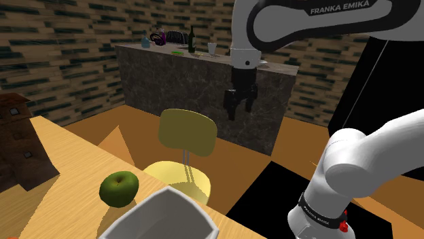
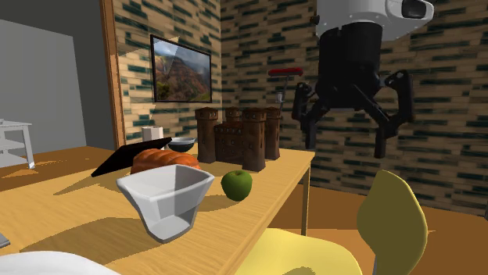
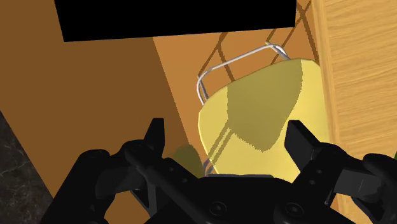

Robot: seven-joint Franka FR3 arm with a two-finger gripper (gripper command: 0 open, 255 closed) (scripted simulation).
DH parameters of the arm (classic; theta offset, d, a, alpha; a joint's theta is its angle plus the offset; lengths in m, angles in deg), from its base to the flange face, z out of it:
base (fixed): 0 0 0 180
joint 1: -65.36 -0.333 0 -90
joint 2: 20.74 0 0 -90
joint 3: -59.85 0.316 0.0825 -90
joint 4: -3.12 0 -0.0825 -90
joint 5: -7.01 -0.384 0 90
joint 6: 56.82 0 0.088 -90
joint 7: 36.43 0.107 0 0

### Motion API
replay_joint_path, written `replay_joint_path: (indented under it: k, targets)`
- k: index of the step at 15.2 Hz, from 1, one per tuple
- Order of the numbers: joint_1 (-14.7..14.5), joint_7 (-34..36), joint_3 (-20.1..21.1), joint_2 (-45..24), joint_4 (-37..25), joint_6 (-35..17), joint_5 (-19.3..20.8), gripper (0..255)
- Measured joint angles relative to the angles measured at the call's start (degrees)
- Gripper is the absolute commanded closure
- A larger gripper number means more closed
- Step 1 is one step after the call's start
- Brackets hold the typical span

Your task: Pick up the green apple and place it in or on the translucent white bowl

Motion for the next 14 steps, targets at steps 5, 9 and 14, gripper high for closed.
replay_joint_path:
  k: [5, 9, 14]
  targets:
    - [-1.5, 6.3, 5.1, -6.1, -1.9, -5.1, -3.1, 0]
    - [-2.4, 11.7, 9.2, -12.2, -5.1, -8.8, -4.6, 0]
    - [-3.1, 18.8, 14.2, -21.2, -10.9, -13.0, -4.4, 0]
